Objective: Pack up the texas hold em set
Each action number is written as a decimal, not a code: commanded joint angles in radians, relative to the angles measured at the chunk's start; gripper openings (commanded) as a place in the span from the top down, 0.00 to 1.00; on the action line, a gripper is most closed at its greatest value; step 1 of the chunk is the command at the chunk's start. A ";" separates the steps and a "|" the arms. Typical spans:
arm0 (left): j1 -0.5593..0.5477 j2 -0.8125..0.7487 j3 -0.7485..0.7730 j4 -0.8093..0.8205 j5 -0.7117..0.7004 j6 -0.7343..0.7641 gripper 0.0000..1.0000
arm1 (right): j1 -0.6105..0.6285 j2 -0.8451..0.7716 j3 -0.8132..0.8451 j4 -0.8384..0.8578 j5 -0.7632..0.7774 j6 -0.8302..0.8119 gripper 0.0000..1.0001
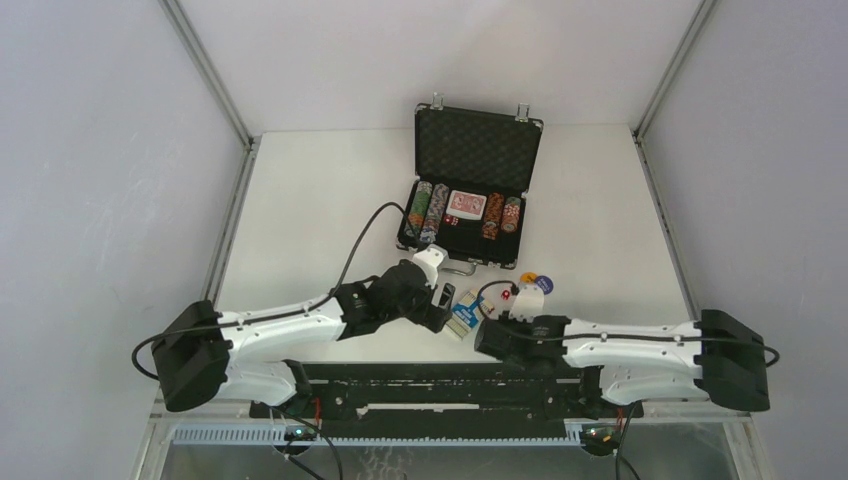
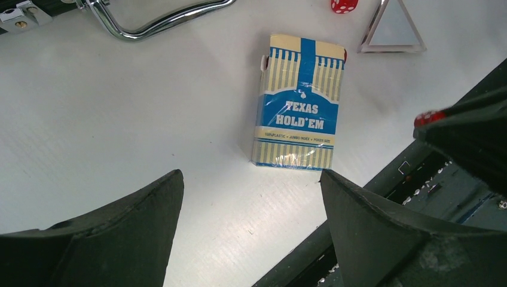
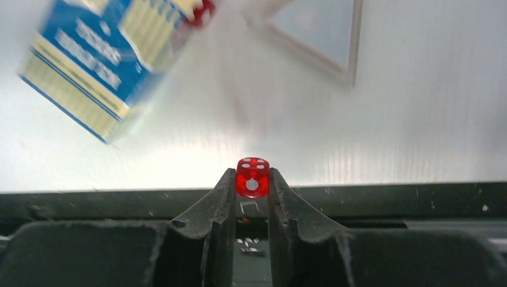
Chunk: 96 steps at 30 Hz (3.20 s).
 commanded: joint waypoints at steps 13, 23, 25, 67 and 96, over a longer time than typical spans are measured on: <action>0.007 -0.011 -0.015 0.060 -0.039 0.039 0.11 | -0.458 0.089 0.037 0.400 -0.017 -0.510 0.64; 0.103 -0.024 -0.045 0.057 -0.024 -0.050 0.13 | -0.352 0.125 0.146 0.354 0.030 -0.511 0.38; 0.143 -0.042 -0.064 0.063 -0.009 -0.073 0.13 | -0.307 0.134 0.148 0.358 0.019 -0.490 0.49; 0.085 0.030 -0.072 0.262 0.072 0.229 0.12 | -0.372 -0.256 0.005 0.474 -0.031 -0.498 0.51; 0.082 0.322 0.062 0.132 0.230 0.395 0.71 | -0.565 -0.231 -0.088 0.609 -0.263 -0.651 0.44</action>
